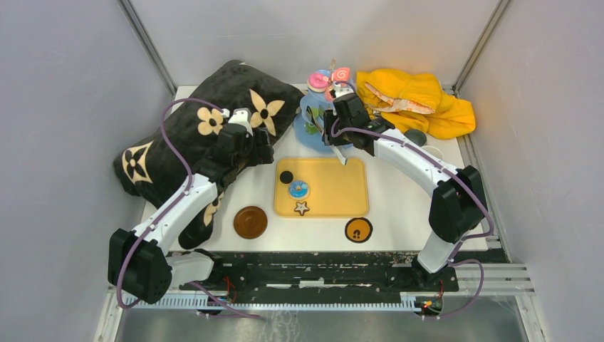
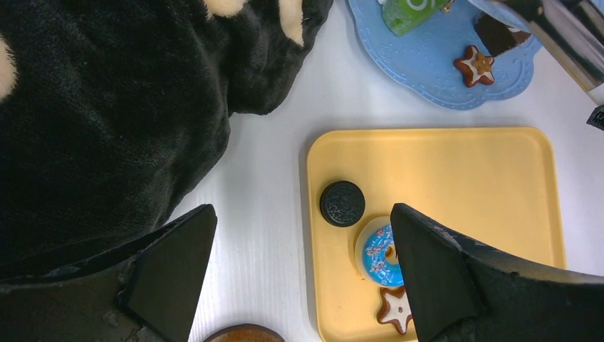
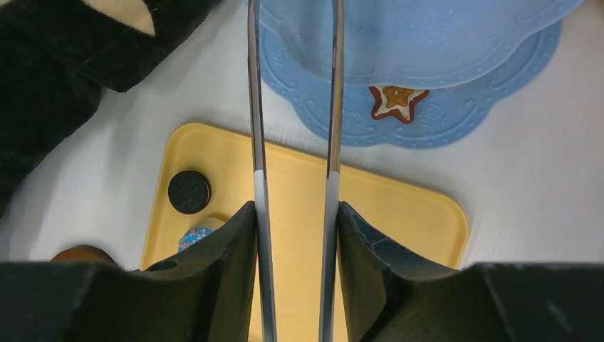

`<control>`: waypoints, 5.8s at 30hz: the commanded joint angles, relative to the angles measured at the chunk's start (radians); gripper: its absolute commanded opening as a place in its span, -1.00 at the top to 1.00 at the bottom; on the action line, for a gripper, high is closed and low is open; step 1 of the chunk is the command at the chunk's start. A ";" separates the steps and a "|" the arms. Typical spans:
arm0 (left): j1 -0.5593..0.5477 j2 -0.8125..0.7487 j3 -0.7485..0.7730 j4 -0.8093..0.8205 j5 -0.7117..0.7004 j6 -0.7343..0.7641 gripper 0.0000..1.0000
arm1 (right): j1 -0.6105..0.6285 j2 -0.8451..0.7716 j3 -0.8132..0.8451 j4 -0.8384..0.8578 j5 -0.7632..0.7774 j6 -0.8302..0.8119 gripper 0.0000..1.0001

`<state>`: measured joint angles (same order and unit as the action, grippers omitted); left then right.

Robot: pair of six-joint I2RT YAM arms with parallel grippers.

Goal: Serve the afternoon tea

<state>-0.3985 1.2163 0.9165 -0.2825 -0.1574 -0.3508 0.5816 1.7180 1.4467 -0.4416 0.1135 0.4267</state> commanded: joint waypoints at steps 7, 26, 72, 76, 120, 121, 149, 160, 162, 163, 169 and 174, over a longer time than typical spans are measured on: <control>0.008 -0.026 0.010 0.034 -0.016 0.003 -0.98 | -0.003 -0.040 0.044 0.052 0.003 0.005 -0.03; 0.008 -0.029 0.009 0.039 0.001 -0.006 -0.99 | -0.003 -0.355 -0.156 -0.056 -0.084 -0.078 0.33; 0.009 -0.011 0.013 0.053 0.039 -0.038 -0.99 | 0.264 -0.525 -0.406 -0.284 0.014 -0.060 0.66; 0.009 -0.002 0.007 0.053 0.041 -0.036 -0.99 | 0.264 -0.588 -0.431 -0.333 0.045 -0.081 0.55; 0.009 -0.001 0.009 0.046 0.013 -0.030 -0.99 | 0.264 -0.433 -0.485 -0.115 0.125 -0.094 -0.09; 0.009 -0.001 0.010 0.047 0.014 -0.029 -0.99 | 0.264 -0.427 -0.484 -0.106 0.127 -0.090 -0.10; 0.009 0.006 0.006 0.056 0.039 -0.032 -0.99 | 0.258 -0.448 -0.594 -0.115 0.094 -0.013 -0.41; 0.009 0.011 0.010 0.061 0.045 -0.039 -0.99 | 0.259 -0.420 -0.662 -0.062 0.019 -0.026 -0.52; 0.010 0.012 0.012 0.060 0.045 -0.039 -0.99 | 0.260 -0.412 -0.668 -0.053 0.017 -0.025 -0.50; 0.010 0.012 0.012 0.061 0.045 -0.039 -0.99 | 0.261 -0.408 -0.672 -0.048 0.017 -0.022 -0.50; 0.010 0.017 0.012 0.059 0.042 -0.038 -0.99 | 0.262 -0.376 -0.681 -0.031 0.002 -0.021 -0.34; 0.009 0.013 0.012 0.058 0.037 -0.034 -0.99 | 0.261 -0.414 -0.694 -0.021 0.021 -0.001 -0.32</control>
<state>-0.3939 1.2335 0.9157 -0.2741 -0.1211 -0.3515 0.8425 1.3415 0.7658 -0.5083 0.1268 0.3985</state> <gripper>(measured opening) 0.994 0.665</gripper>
